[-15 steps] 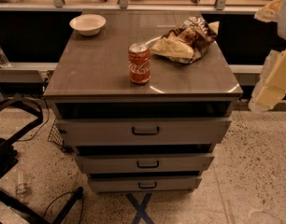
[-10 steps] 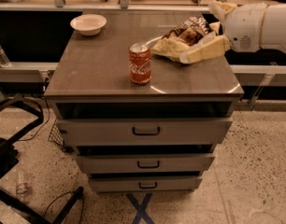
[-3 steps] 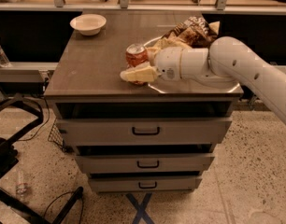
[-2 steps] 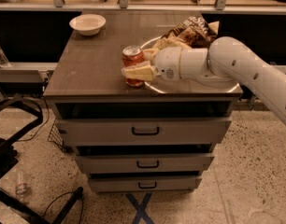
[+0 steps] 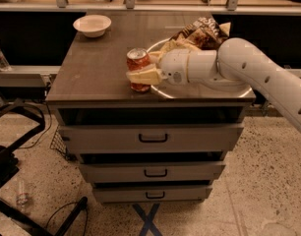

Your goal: Move coke can near paper bowl

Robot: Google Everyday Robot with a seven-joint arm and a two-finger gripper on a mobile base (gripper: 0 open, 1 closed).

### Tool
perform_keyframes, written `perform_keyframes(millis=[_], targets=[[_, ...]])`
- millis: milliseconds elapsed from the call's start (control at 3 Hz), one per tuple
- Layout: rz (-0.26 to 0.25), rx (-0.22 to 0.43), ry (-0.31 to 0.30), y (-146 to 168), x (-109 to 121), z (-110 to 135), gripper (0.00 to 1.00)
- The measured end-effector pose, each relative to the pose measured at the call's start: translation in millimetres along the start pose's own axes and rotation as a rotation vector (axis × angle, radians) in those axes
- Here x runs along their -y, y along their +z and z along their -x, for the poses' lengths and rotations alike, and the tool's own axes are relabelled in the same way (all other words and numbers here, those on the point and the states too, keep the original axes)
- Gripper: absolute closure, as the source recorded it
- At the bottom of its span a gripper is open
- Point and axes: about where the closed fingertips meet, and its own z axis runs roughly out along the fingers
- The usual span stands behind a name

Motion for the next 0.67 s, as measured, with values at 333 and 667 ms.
perform_keyframes(millis=[333, 667], targets=[[0.025, 0.041, -0.037, -1, 10, 29, 1.00], [0.063, 0.026, -0.071, 7, 28, 70, 1.00]])
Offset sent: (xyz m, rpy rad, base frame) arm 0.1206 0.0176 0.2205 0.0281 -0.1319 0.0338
